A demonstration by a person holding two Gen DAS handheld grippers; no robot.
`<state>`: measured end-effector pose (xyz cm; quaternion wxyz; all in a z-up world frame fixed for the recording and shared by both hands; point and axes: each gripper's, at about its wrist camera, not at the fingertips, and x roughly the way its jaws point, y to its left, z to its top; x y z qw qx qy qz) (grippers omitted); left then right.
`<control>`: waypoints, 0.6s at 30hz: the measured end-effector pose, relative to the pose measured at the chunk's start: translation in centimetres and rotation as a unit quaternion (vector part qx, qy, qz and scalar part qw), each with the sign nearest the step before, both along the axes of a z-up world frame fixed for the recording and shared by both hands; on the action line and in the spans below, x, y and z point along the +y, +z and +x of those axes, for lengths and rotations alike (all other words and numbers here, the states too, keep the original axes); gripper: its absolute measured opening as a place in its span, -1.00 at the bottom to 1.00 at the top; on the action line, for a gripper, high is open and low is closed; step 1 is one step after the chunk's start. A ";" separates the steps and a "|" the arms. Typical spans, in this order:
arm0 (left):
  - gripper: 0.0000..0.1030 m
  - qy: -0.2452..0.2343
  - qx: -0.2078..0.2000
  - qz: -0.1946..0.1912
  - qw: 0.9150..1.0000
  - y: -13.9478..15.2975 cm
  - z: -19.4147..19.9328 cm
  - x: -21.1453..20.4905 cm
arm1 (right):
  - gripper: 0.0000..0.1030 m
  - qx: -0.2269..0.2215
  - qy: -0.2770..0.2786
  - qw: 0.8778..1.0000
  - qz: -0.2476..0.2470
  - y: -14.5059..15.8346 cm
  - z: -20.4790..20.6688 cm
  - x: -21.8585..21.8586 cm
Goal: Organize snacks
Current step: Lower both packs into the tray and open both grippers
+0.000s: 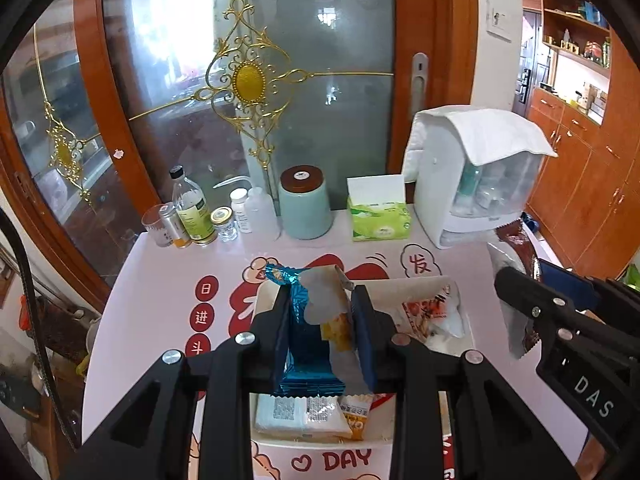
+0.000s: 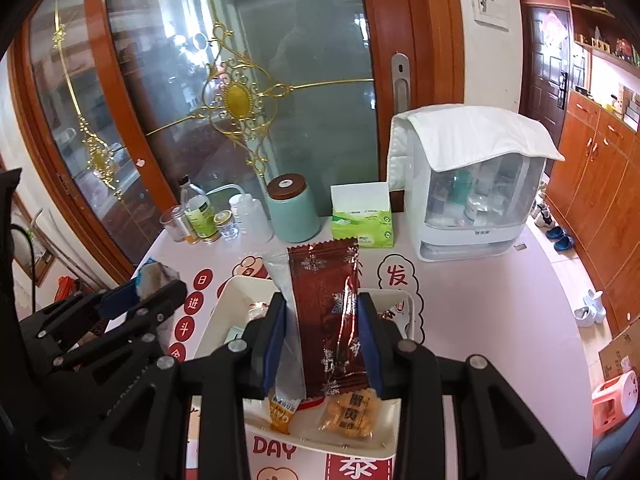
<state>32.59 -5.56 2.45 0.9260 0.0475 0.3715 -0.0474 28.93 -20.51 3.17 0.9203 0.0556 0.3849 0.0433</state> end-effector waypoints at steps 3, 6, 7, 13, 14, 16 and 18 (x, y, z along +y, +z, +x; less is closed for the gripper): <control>-0.46 0.004 0.003 0.007 1.000 -0.3 0.5 -0.1 | -0.30 0.004 -0.008 1.000 0.000 -0.3 0.8 -0.1; -0.46 0.009 0.008 0.013 1.000 -0.7 1.2 -0.1 | -0.29 0.014 -0.010 1.000 0.003 -0.8 1.6 0.1; -0.46 0.011 0.010 0.014 1.000 -0.9 1.3 -0.1 | -0.29 0.017 -0.009 1.000 0.005 -0.9 1.8 0.2; 0.31 0.030 0.017 0.028 0.999 -1.7 2.2 0.2 | -0.19 0.043 0.001 0.999 0.003 -2.0 3.0 0.8; 0.55 0.041 0.012 0.034 0.998 -1.8 2.2 0.3 | -0.15 0.045 0.001 0.999 0.003 -2.1 3.0 0.9; 0.77 0.053 0.004 0.037 0.998 -1.7 2.2 0.8 | -0.08 0.043 -0.008 0.999 -0.003 -2.3 3.0 0.8; 0.87 0.051 0.014 0.023 0.998 -1.9 2.3 1.3 | -0.06 0.043 -0.009 0.999 0.003 -2.4 3.0 0.5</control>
